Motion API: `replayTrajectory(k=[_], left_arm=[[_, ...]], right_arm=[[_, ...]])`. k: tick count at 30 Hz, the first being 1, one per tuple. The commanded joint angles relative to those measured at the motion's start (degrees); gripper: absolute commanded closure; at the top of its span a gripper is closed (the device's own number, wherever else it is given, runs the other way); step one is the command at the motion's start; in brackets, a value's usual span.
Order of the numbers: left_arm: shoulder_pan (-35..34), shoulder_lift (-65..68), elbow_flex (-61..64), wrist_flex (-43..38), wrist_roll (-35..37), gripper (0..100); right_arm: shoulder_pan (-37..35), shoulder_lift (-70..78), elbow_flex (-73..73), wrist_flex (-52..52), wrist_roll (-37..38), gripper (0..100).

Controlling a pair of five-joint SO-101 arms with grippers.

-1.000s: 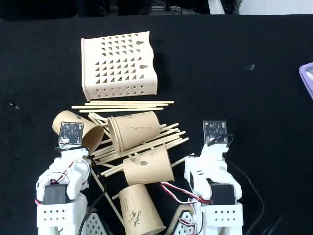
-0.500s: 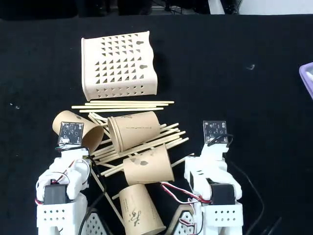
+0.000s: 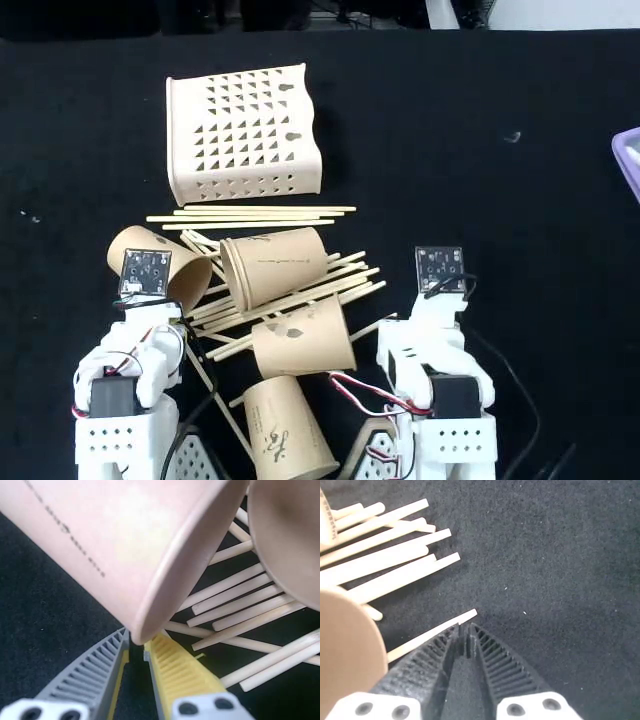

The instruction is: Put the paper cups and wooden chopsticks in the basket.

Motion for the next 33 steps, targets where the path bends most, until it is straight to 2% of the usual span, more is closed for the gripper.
replayTrajectory(k=[1,24,33], left_arm=[[0.40,-0.35,1.19,0.26,-0.44,94],[0.48,-0.35,1.19,0.26,-0.70,94],[12.44,-0.35,1.10,-0.35,-0.79,94]], right_arm=[[1.14,-5.32,-0.04,0.35,-0.53,97.2],[1.14,-5.32,-0.04,0.35,-0.53,97.2],[0.88,-5.32,-0.04,-0.09,-0.88,97.2]])
